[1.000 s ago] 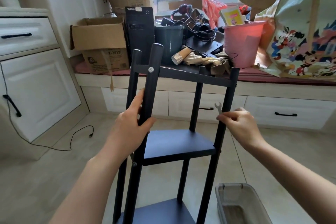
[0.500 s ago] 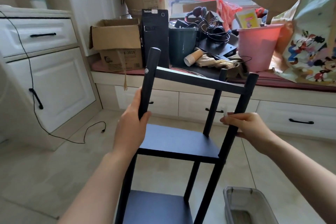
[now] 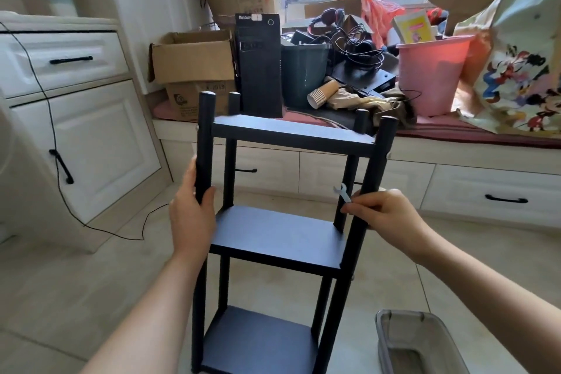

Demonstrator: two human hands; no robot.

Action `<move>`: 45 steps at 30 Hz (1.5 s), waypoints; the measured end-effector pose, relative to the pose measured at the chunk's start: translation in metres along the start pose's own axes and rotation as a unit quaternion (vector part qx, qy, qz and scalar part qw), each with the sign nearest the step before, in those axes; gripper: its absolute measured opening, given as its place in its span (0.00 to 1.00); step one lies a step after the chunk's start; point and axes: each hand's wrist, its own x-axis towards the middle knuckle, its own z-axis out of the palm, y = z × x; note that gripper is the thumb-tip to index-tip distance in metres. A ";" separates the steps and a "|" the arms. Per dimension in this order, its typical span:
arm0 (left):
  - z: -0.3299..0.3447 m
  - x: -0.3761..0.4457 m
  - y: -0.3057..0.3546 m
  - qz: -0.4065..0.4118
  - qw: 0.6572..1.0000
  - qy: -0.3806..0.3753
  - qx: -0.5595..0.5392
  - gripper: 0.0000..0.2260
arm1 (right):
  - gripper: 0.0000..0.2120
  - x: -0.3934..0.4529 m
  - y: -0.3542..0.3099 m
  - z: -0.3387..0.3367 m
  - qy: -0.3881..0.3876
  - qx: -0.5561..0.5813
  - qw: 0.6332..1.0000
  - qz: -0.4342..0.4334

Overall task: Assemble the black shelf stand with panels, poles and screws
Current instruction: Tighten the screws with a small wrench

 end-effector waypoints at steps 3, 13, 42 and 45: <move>-0.004 0.001 -0.003 -0.034 0.999 0.004 -0.028 0.29 | 0.08 0.000 -0.003 0.007 0.008 -0.016 1.000 -0.024; -0.006 -0.001 -0.016 -0.049 0.998 0.009 -0.038 0.29 | 0.17 -0.002 -0.008 0.013 0.017 0.059 0.998 -0.030; 0.031 -0.074 0.094 -0.155 0.926 -0.312 -0.146 0.11 | 0.03 -0.015 -0.062 -0.019 0.030 0.113 0.993 0.024; 0.043 -0.094 0.108 -0.161 0.892 -0.398 -0.143 0.11 | 0.04 -0.016 -0.067 -0.013 0.026 0.115 0.993 0.004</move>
